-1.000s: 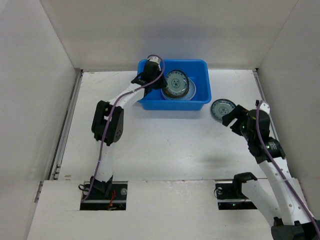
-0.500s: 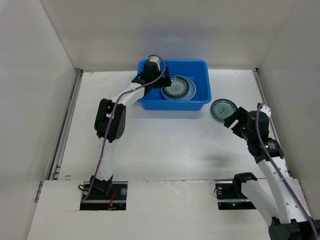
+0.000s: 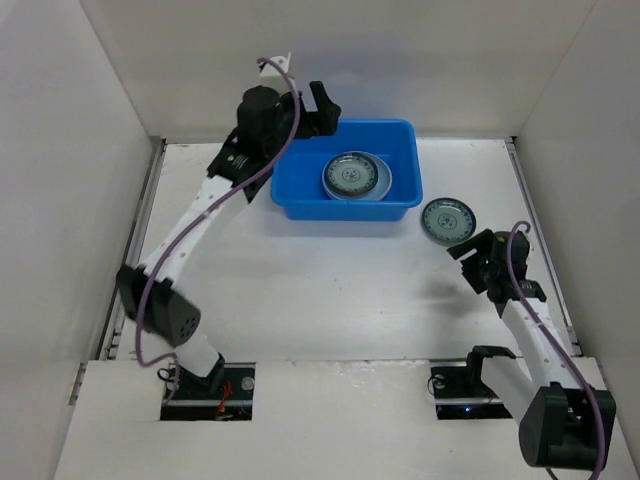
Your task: Place the plates into the plastic bin on the countertop
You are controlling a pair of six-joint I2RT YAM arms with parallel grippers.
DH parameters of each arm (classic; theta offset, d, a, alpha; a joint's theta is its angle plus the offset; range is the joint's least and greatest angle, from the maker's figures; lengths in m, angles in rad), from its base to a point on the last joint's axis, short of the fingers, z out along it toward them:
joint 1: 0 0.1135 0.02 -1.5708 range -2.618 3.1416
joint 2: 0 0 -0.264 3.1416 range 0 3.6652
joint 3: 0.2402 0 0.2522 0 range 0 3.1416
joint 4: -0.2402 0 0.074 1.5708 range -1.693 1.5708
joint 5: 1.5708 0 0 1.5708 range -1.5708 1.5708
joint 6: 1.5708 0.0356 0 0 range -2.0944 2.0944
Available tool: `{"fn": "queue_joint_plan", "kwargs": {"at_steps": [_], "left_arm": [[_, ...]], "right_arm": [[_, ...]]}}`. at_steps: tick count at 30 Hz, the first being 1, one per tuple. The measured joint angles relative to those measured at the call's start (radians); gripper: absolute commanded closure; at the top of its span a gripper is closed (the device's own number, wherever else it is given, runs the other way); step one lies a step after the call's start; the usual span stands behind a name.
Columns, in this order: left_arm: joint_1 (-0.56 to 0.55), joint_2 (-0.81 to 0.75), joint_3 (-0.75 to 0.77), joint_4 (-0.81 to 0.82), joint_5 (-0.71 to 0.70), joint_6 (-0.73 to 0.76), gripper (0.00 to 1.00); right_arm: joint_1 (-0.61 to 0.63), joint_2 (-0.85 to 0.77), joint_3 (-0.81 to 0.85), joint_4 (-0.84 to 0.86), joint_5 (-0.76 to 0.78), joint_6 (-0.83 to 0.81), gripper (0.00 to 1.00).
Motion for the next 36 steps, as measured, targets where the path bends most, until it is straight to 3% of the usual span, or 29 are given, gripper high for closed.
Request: {"fn": "queue_joint_plan", "kwargs": {"at_steps": [6,15,22,27,31,36], "left_arm": [[-0.003,-0.279,-0.3,0.036,-0.128,-0.037,0.0],[-0.039,-0.446,-0.826,-0.067,-0.237,-0.159,0.0],[-0.041,-0.725,-0.917,-0.136,-0.282,-0.208,0.0],[-0.018,-0.824,-0.925,-0.181,-0.294,-0.217,0.0],[0.0,-0.848,-0.942,-0.237,-0.298,-0.222,0.0],[0.021,-0.875,-0.948,-0.291,-0.298,-0.225,0.0]], "right_arm": [[-0.037,0.089,-0.061,0.178,-0.032,0.089,0.26],[-0.09,0.353,-0.058,0.415,-0.044,0.179,0.28],[-0.097,0.512,-0.026,0.531,-0.066,0.218,0.34],[-0.104,0.604,0.012,0.611,-0.069,0.245,0.39],[-0.103,0.683,0.047,0.671,-0.069,0.277,0.54],[-0.104,0.767,0.079,0.718,-0.071,0.311,0.85]]}}
